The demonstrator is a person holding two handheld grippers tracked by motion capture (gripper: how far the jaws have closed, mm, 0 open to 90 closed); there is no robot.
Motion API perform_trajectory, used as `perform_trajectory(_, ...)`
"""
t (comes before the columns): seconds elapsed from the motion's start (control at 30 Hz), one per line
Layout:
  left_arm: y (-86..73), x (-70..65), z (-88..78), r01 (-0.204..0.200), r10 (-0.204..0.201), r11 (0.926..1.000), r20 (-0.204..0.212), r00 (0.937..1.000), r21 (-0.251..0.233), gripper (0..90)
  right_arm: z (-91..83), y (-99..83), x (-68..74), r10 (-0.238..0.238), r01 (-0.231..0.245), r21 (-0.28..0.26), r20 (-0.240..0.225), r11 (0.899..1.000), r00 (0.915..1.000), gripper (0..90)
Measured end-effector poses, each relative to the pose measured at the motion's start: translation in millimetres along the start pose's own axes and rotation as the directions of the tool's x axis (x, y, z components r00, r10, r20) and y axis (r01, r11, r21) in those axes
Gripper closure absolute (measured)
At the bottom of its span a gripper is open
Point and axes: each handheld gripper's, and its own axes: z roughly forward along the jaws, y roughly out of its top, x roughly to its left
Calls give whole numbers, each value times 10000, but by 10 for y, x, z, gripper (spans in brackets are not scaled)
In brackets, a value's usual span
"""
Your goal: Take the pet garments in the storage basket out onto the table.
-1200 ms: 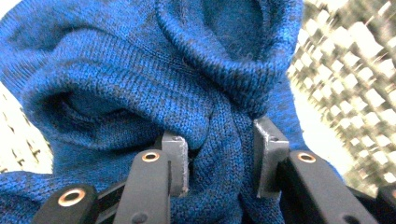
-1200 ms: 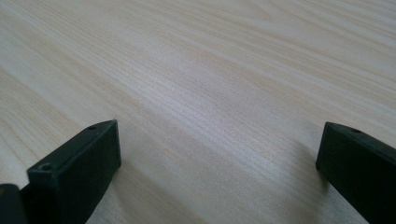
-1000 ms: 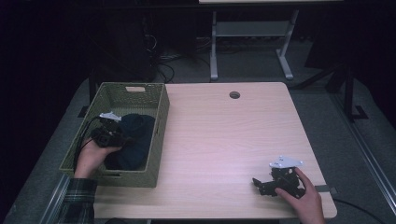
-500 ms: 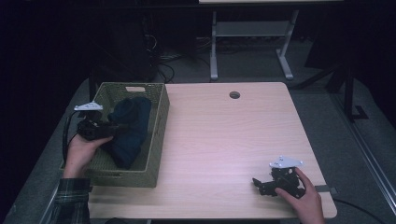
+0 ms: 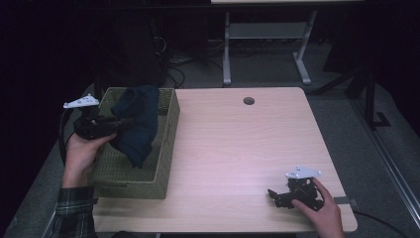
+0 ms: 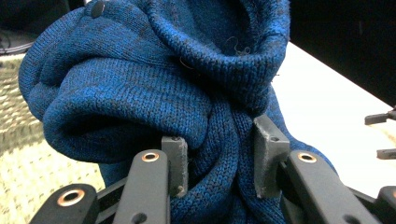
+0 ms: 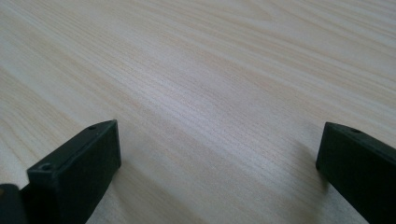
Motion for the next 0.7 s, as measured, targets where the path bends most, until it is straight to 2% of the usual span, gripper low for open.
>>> perform_trajectory(0.27, 198, -179, 9, -565, 580, 9976, 377, 9976, -387, 630, 0, 0, 0, 1, -1, 0, 2, 10000, 10000, 0)
perform_trajectory(0.7, 474, -437, 193, -1143, 1194, 9917, 910, 9887, -593, 630, 0, 0, 0, -2, 2, -3, 1, 10000, 10000, 0)
